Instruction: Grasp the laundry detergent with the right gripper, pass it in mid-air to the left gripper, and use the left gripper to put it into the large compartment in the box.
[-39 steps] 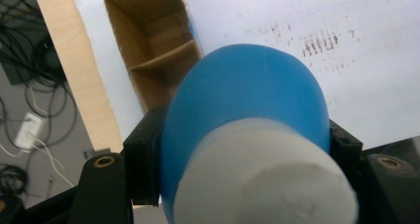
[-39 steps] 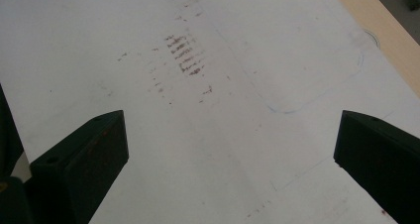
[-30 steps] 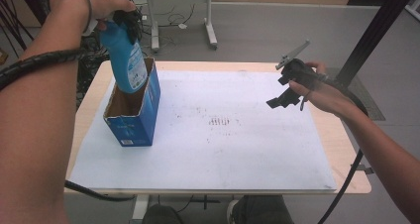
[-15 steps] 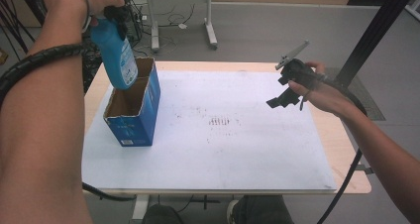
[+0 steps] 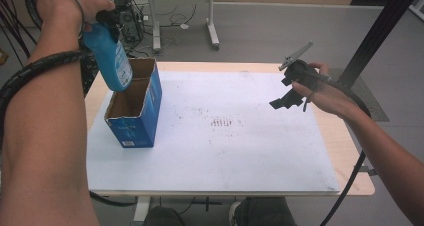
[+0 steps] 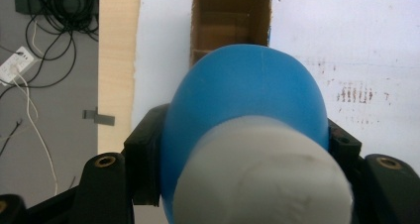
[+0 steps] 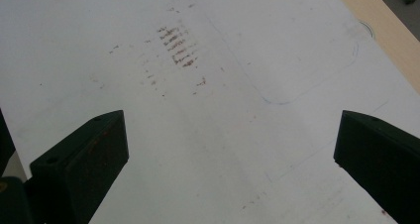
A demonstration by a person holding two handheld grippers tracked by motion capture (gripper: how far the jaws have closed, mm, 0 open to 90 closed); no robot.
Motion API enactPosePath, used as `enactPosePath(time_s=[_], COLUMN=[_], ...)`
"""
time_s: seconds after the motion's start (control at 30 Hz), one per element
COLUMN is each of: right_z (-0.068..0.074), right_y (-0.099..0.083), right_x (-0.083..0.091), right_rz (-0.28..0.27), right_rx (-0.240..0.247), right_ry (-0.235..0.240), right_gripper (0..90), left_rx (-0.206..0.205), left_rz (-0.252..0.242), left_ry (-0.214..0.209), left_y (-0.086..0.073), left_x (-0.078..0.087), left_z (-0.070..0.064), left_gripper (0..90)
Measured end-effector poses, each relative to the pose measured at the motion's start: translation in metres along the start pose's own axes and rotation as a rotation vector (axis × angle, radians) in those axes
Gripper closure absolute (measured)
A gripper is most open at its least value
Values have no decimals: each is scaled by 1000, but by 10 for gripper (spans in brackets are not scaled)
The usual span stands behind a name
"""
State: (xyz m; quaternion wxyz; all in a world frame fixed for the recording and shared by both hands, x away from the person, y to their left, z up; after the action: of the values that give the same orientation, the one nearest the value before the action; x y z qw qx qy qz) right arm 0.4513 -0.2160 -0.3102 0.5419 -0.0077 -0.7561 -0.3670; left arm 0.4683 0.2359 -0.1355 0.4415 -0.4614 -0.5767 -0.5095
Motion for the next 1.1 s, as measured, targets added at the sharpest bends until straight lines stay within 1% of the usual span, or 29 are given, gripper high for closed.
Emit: enactPosePath(time_s=[0.17,0.37,0.83,1.1], right_z=[1,2,3,4], right_y=[0,0,-1,0], right_x=[-1,-2,-6,-8], right_rz=[2,4,12,16], right_rx=[2,4,4,12], right_ry=[2,4,6,4], right_gripper=[3,3,3,3], left_rx=[6,4,-4,-19], left_rz=[10,15,46,36], left_ry=[3,5,-4,-10], left_y=[-2,-3,-7,-10], left_x=[-10,-22,-61,-80], left_z=[3,5,11,11], left_gripper=[365,365,364,364])
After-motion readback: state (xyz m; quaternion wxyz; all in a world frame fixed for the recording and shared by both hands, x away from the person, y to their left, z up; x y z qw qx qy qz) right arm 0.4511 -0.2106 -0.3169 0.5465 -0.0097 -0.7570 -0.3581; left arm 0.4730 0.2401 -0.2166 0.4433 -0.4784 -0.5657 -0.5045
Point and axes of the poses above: each handheld gripper's, and its own axes: x roughly backward along the jaws, y roughly out of its top, z roughly to its left, the point moved 7 cm from there along -x, roughly forward along the jaws, and after that the axes turned 6 degrees about -y, right-handed, at the moved point
